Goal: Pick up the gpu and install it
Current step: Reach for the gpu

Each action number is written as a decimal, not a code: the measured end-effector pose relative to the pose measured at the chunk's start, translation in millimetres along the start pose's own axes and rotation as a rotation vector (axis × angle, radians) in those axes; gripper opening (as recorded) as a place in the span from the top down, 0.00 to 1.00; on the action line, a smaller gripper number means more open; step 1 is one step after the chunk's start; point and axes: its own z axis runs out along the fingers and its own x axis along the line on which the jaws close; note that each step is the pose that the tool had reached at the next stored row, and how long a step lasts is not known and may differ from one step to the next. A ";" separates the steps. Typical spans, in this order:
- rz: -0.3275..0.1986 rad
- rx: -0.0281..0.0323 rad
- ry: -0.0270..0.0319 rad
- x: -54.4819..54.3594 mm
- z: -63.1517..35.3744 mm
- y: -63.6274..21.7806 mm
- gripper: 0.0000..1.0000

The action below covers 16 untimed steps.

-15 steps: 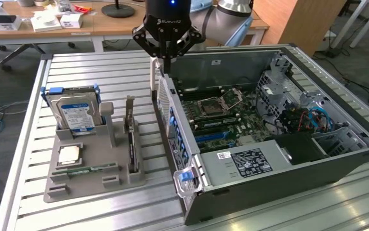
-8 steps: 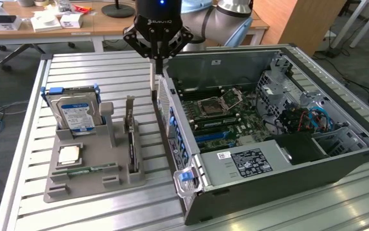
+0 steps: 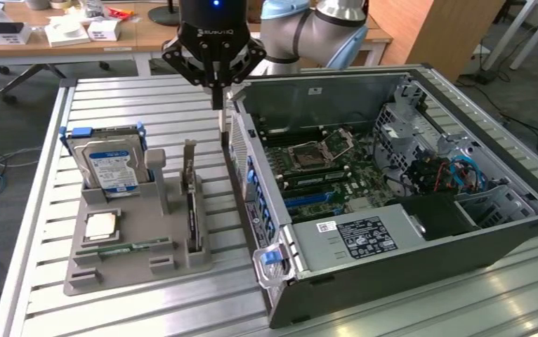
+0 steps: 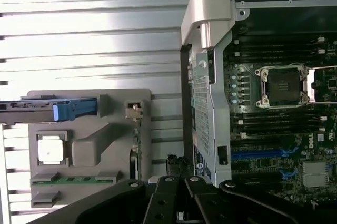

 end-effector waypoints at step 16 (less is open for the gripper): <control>0.001 0.0033 -0.0003 38.0 -0.2 -2.8 0.89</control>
